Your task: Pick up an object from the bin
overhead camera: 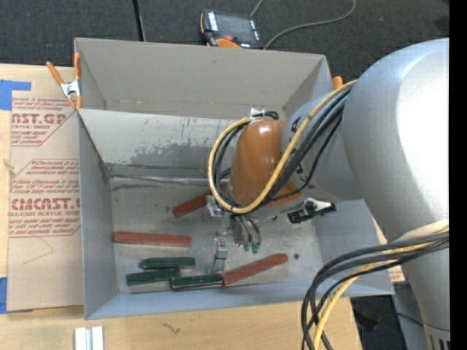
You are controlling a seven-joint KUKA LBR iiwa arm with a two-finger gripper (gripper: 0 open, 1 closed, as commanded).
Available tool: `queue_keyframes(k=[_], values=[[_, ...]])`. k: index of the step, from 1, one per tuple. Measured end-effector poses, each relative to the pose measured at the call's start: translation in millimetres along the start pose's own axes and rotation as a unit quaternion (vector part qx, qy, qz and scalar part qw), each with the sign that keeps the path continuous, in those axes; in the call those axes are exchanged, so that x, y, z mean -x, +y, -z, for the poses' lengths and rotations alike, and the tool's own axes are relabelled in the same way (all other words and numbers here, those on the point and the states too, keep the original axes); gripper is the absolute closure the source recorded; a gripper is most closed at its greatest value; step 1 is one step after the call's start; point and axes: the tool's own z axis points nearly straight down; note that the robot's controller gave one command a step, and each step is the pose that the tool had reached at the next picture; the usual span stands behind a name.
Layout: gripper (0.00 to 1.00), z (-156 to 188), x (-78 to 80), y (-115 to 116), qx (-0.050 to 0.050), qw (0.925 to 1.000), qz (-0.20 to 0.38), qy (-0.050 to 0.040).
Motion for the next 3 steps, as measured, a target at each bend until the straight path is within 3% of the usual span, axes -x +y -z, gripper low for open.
queue_keyframes(k=[1,2,3], values=[[0.0,4.3,5.0,82.2,0.003,0.995,-0.1,-0.0029],[1.0,4.7,5.7,79.3,0.001,0.9948,-0.101,-0.0027],[1.0,142.5,13.9,58.0,0.003,0.9936,-0.113,-0.0064]])
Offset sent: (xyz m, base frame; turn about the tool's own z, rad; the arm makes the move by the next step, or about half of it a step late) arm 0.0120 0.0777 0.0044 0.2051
